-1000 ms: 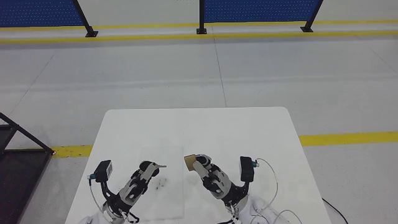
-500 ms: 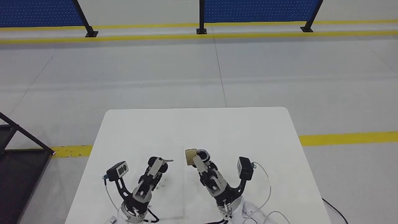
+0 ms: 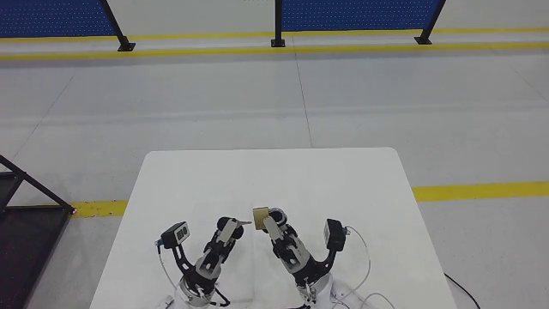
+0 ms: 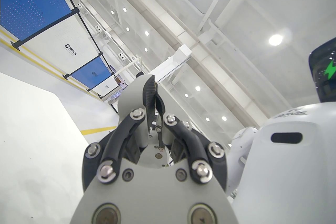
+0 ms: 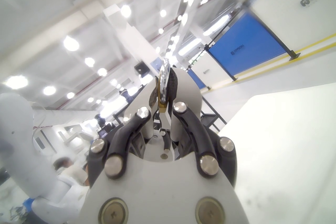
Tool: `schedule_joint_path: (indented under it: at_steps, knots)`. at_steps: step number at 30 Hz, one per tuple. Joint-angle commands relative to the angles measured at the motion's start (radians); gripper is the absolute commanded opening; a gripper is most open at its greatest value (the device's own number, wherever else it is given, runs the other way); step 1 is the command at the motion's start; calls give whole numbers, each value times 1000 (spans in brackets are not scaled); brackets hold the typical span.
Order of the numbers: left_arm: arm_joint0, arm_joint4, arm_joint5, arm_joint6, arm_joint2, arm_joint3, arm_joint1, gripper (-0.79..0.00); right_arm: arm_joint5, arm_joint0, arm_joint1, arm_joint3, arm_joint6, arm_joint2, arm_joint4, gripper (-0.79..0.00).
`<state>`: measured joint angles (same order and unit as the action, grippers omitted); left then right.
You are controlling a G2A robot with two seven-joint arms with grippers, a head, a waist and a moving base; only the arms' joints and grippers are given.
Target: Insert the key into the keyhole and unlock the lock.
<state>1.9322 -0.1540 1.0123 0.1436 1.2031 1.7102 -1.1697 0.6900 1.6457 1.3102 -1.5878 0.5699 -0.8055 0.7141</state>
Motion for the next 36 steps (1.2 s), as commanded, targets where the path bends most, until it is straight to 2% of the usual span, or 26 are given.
schedule_joint_path:
  at_steps: [1, 27, 36]
  knots:
    - [-1, -4, 0, 2, -1, -3, -1, -785, 3, 2, 1, 0, -1, -1, 0, -785]
    - [-12, -6, 0, -5, -26, -16, -14, -785, -9, 9, 9, 2, -47, 0, 24, -785]
    - [-10, -31, 0, 17, -20, -18, -19, -785, -33, 15, 12, -2, -12, -9, 65, -785]
